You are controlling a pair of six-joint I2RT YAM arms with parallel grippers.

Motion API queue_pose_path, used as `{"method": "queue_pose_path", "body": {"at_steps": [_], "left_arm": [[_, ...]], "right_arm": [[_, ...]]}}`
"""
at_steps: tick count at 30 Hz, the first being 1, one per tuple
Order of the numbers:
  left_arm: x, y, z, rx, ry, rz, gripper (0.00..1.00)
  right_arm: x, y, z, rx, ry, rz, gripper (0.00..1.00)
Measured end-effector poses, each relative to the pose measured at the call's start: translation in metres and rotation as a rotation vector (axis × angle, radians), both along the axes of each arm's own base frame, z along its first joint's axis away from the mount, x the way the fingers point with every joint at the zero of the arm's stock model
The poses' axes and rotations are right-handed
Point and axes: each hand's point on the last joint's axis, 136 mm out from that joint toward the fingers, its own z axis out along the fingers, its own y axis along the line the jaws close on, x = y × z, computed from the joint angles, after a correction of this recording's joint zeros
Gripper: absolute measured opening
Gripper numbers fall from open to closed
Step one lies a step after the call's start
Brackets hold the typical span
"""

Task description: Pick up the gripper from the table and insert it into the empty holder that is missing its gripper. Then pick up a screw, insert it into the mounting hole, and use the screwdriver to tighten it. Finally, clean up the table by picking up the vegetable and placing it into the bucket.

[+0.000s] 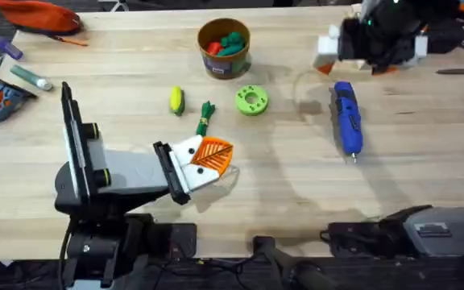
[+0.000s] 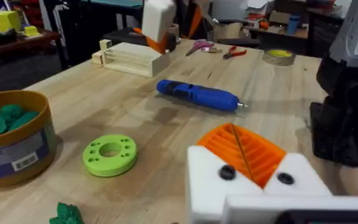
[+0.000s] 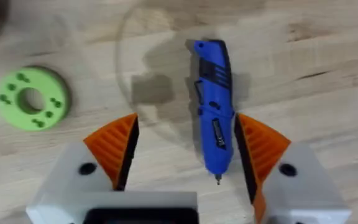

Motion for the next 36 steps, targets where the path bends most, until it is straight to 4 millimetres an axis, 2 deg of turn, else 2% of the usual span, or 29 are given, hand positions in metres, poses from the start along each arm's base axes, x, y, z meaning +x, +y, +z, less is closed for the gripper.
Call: {"method": "queue_pose_path", "body": {"at_steps": [4, 9, 13, 16, 20, 27, 36], "left_arm": [[0.0, 0.0, 0.0, 0.0, 0.0, 0.0, 0.006], [0.0, 0.0, 0.0, 0.0, 0.0, 0.0, 0.006], [0.0, 0.0, 0.0, 0.0, 0.0, 0.0, 0.005], [0.0, 0.0, 0.0, 0.0, 0.0, 0.0, 0.005], [0.0, 0.0, 0.0, 0.0, 0.0, 0.0, 0.005], [0.0, 0.0, 0.0, 0.0, 0.0, 0.0, 0.005], [0.0, 0.0, 0.0, 0.0, 0.0, 0.0, 0.005]], "right_arm": [[-0.002, -0.021, -0.028, 0.01, 0.057, 0.01, 0.884], [-0.008, -0.035, -0.052, 0.055, 0.121, 0.099, 0.925], [-0.017, -0.049, -0.065, 0.072, 0.171, 0.126, 0.965], [-0.017, -0.058, -0.072, 0.077, 0.169, 0.126, 0.969], [-0.015, -0.058, -0.084, 0.074, 0.195, 0.154, 0.976], [-0.013, -0.057, -0.124, 0.07, 0.3, 0.189, 0.975], [-0.008, -0.057, -0.13, 0.065, 0.293, 0.211, 0.99]]}}
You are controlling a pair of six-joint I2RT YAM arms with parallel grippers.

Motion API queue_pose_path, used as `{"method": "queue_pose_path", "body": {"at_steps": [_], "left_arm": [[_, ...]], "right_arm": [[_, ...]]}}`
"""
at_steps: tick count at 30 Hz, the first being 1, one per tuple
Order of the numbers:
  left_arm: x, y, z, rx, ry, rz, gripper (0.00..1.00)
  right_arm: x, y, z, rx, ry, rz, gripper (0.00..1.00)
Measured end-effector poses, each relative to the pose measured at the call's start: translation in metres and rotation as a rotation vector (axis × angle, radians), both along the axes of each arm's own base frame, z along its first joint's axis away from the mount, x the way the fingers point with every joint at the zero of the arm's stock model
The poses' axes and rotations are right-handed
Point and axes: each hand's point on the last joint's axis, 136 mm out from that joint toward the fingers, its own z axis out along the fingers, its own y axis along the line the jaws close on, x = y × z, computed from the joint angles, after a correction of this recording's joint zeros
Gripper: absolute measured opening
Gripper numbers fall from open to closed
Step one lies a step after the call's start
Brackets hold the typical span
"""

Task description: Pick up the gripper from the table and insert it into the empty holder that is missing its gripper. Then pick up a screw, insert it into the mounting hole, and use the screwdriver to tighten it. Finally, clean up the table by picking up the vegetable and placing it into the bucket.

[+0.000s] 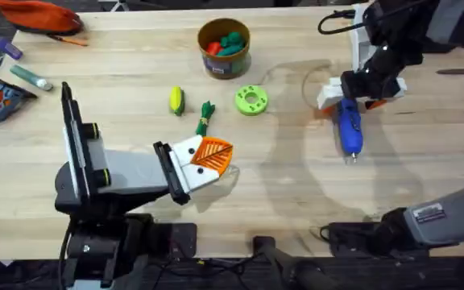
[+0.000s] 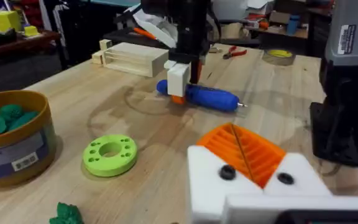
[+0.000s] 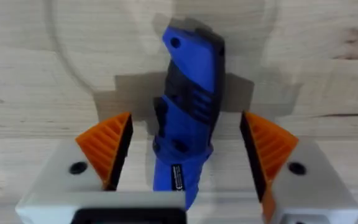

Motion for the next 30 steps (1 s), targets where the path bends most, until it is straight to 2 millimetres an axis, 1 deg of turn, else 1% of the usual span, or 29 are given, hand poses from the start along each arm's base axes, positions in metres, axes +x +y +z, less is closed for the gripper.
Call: {"method": "queue_pose_path", "body": {"at_steps": [4, 10, 17, 20, 23, 25, 26, 28, 30], "left_arm": [[0.0, 0.0, 0.0, 0.0, 0.0, 0.0, 0.005], [0.0, 0.0, 0.0, 0.0, 0.0, 0.0, 0.005], [0.0, 0.0, 0.0, 0.0, 0.0, 0.0, 0.005], [0.0, 0.0, 0.0, 0.0, 0.0, 0.0, 0.005], [0.0, 0.0, 0.0, 0.0, 0.0, 0.0, 0.005], [0.0, 0.0, 0.0, 0.0, 0.0, 0.0, 0.005], [0.0, 0.0, 0.0, 0.0, 0.0, 0.0, 0.005], [0.0, 0.0, 0.0, 0.0, 0.0, 0.0, 0.005], [0.0, 0.0, 0.0, 0.0, 0.0, 0.0, 0.005]], "right_arm": [[-0.001, 0.0, -0.003, 0.0, 0.0, 0.0, 0.99], [-0.004, 0.0, -0.016, 0.002, 0.025, -0.005, 0.99], [-0.002, 0.001, -0.016, 0.004, 0.019, -0.008, 0.99], [-0.002, 0.001, -0.016, 0.004, 0.017, -0.008, 0.965], [-0.002, 0.002, -0.016, 0.01, 0.017, -0.007, 0.916], [-0.002, 0.003, -0.016, 0.018, 0.018, -0.007, 0.853], [-0.002, 0.003, -0.016, 0.019, 0.017, -0.006, 0.816], [-0.001, 0.004, -0.016, 0.019, 0.015, -0.01, 0.68], [-0.001, 0.003, -0.016, 0.019, 0.013, -0.01, 0.604]]}}
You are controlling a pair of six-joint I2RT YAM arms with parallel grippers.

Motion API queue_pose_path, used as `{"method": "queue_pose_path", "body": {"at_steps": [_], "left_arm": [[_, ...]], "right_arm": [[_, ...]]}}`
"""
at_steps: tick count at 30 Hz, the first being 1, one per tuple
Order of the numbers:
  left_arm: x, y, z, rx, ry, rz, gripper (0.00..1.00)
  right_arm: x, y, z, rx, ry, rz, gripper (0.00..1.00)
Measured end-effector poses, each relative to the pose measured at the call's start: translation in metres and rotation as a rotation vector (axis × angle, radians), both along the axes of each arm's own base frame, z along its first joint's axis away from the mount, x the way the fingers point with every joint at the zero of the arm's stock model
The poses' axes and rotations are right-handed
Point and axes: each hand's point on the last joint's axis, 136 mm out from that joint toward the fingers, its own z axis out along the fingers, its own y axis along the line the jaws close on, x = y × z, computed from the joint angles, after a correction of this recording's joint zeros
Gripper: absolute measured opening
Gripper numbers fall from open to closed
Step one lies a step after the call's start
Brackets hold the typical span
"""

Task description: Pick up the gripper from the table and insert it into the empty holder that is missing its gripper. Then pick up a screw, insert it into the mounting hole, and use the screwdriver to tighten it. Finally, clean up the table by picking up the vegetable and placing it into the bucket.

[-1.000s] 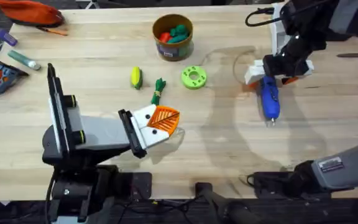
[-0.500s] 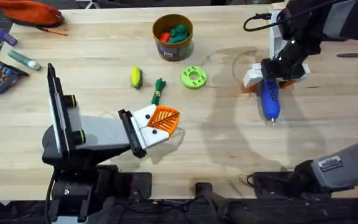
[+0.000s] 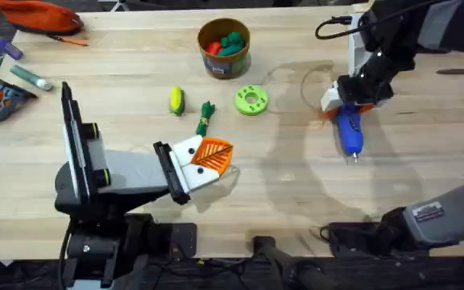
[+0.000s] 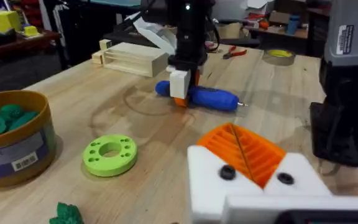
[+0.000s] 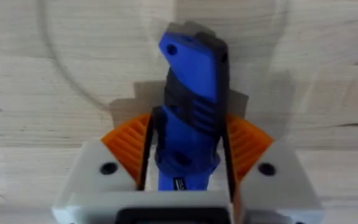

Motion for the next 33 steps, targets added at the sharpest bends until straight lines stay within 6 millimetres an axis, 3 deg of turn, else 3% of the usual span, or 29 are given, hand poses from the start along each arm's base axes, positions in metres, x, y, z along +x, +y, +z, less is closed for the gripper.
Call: {"method": "queue_pose_path", "body": {"at_steps": [9, 26, 30, 33], "left_arm": [[0.0, 0.0, 0.0, 0.0, 0.001, 0.0, 0.005], [0.0, 0.0, 0.0, 0.0, 0.0, 0.0, 0.005], [0.0, 0.0, 0.0, 0.0, 0.0, 0.0, 0.005], [0.0, 0.0, 0.0, 0.0, 0.0, 0.0, 0.005]], "right_arm": [[0.001, -0.002, -0.002, -0.011, -0.001, -0.004, 0.032], [-0.008, -0.001, 0.002, -0.017, 0.043, 0.003, 0.025], [0.004, 0.012, 0.024, -0.013, -0.02, 0.039, 0.025], [0.016, 0.028, 0.059, -0.001, -0.138, 0.079, 0.025]]}}
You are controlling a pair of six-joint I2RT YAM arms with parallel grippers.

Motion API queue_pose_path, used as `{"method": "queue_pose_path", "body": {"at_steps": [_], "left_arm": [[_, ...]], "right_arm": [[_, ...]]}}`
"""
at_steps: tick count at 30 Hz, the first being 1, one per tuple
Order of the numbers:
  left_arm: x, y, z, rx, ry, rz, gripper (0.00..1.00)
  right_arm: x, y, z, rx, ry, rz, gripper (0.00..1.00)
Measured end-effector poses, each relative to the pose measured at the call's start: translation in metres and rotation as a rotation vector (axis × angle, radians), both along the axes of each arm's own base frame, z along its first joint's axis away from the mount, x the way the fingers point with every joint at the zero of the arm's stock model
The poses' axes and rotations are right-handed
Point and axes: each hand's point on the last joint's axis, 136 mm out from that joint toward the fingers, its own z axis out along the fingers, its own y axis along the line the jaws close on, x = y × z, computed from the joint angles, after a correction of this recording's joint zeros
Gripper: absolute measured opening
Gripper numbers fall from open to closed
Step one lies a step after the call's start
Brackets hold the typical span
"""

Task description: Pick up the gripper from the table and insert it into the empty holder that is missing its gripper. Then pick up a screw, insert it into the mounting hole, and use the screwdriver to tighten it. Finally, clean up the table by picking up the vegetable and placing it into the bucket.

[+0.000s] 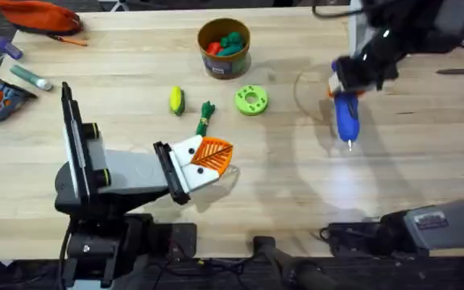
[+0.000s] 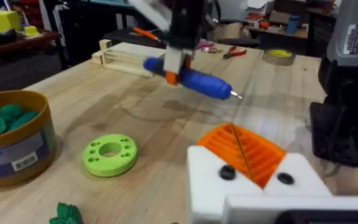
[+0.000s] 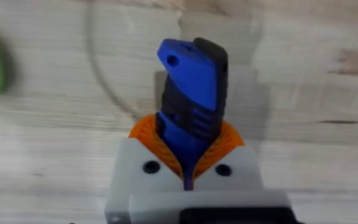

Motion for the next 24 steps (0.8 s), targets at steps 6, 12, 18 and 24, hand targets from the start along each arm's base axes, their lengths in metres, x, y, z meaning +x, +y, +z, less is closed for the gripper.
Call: {"method": "queue_pose_path", "body": {"at_steps": [6, 12, 18, 24], "left_arm": [[0.0, 0.0, 0.0, 0.0, 0.0, 0.0, 0.005], [0.0, 0.0, 0.0, 0.0, 0.0, 0.0, 0.005], [0.0, 0.0, 0.0, 0.0, 0.0, 0.0, 0.005], [0.0, 0.0, 0.0, 0.0, 0.0, 0.0, 0.005]], "right_arm": [[0.017, 0.036, 0.1, 0.067, -0.321, 0.072, 0.025], [0.011, 0.059, 0.183, 0.143, -0.593, 0.129, 0.024], [-0.007, 0.077, 0.226, 0.222, -0.728, 0.187, 0.024], [-0.028, 0.107, 0.296, 0.439, -0.947, 0.313, 0.024]]}}
